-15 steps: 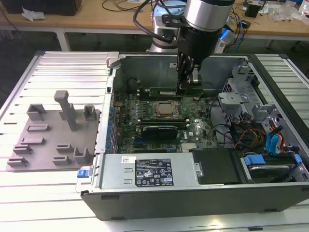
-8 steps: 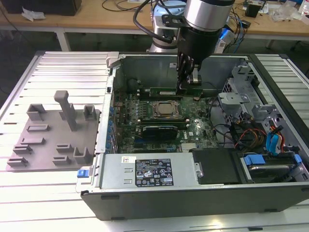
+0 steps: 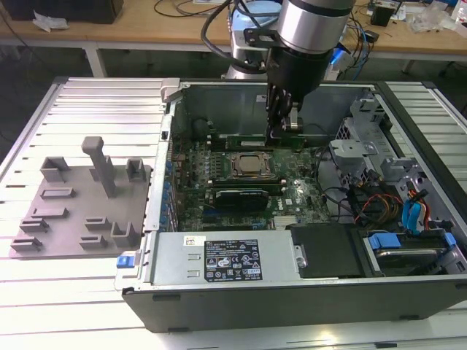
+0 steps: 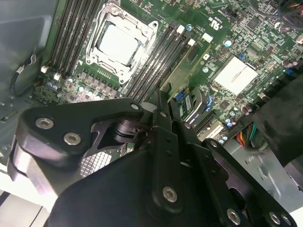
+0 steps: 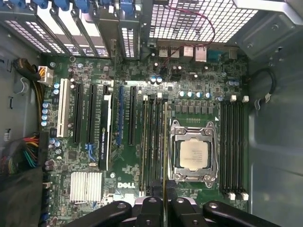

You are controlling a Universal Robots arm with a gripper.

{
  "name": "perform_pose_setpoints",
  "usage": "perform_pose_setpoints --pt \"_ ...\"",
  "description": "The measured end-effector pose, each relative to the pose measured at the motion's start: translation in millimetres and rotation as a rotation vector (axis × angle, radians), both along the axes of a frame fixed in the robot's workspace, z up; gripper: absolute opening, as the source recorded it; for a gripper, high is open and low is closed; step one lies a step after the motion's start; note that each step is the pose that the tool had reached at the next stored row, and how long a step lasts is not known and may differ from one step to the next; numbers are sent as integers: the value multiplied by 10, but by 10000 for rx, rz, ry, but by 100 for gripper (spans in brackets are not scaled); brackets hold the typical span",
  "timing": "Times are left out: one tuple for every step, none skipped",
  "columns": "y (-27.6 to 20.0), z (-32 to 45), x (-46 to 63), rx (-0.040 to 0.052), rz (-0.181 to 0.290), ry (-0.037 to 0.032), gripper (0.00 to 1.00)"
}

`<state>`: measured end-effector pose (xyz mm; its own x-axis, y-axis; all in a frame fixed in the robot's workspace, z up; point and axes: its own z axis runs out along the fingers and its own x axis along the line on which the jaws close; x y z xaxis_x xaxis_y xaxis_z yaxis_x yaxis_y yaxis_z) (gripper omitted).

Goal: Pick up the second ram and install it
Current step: 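Insert the second ram into the second slot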

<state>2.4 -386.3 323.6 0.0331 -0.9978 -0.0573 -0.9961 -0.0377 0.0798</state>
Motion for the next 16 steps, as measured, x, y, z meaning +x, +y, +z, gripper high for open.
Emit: perform_pose_setpoints --pt "0 -17 0 1 0 0 11" --pt "0 -42 -1 1 0 0 11" --pt "0 -65 -1 0 0 0 11" --pt "0 -91 -1 0 0 0 11" --pt "0 -103 -1 0 0 0 11" --pt "0 -130 0 1 1 0 11" --pt "0 -148 -1 0 0 1 11" --pt "0 -175 0 1 0 0 11" --pt "0 -185 0 1 0 -1 11" --pt "0 -194 0 1 0 0 11" --pt "0 -201 0 0 0 0 11" --pt "0 -211 0 0 0 0 11" --pt "0 -224 0 -1 0 0 11" --pt "0 -235 0 0 1 0 11" --pt "0 -243 -1 0 0 0 11" --pt "0 -254 -1 -1 0 0 11"
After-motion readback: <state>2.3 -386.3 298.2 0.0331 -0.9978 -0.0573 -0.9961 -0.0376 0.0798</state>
